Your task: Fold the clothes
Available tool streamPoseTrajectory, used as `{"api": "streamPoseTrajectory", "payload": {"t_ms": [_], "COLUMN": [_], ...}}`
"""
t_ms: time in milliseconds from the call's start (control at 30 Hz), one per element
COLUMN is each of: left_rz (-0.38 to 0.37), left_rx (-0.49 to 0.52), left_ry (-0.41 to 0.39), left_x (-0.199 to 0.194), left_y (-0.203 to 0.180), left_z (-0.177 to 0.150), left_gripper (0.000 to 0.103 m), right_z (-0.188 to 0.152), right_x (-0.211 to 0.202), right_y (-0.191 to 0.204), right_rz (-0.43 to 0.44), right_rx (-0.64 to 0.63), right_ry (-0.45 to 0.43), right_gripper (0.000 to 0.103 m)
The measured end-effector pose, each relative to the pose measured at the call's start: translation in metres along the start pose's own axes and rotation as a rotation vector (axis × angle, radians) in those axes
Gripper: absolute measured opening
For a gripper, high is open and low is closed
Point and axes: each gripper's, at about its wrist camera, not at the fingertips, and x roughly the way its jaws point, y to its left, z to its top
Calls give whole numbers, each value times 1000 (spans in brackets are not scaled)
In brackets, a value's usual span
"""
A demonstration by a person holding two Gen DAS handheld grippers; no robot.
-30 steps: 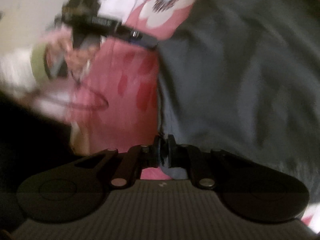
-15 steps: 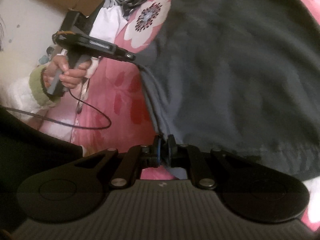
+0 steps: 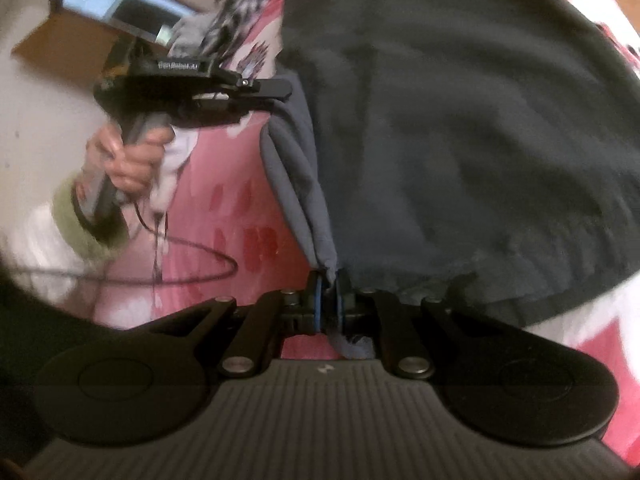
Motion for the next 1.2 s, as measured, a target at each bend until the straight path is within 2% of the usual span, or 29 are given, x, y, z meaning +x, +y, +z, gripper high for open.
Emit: {"api": "streamPoseTrajectory", "payload": {"t_ms": [67, 167, 267, 367, 433, 500, 600, 667, 767, 900, 1000, 1133, 1200], "left_rz": [-27, -90, -45, 96, 202, 284, 337, 338, 357, 368, 373, 386, 394], "left_rx": [-42, -82, 6, 272, 461, 635, 763, 796, 787, 770, 763, 770, 778], "left_ry": [-33, -133, -241, -269, -240, -180, -94, -62, -60, -65, -68, -73, -76], "left_x": [-2, -22, -49, -62, -62, -39, -8, 8, 22, 33, 34, 38, 37], "left_y": [8, 15, 10, -14, -29, -48, -66, -71, -69, -72, -74, -74, -74], "left_z": [3, 7, 5, -11, -25, -47, -69, -76, -77, -77, -77, -79, -81], "left_gripper": [35, 40, 40, 40, 42, 46, 48, 50, 51, 52, 52, 52, 52], "right_z": [-2, -6, -11, -15, -15, -13, -13, -13, -11, -6, 2, 5, 3], "right_x": [-3, -6, -8, -7, -7, -10, -12, -16, -24, -50, -53, -17, 5], "right_y": [-7, -14, -21, -26, -26, -27, -25, -22, -13, 8, 34, 65, 65], "right_rz": [4, 4, 10, 18, 16, 15, -8, -38, -127, -248, -219, -117, -128], "right_rx": [47, 92, 126, 144, 134, 118, 87, 60, -1, -140, -288, -485, -528], "right_ry": [-26, -54, -70, -77, -77, -73, -70, -68, -65, -123, -142, -29, 45], "right_gripper": [5, 5, 5, 5, 5, 7, 9, 12, 21, 23, 23, 23, 23]}}
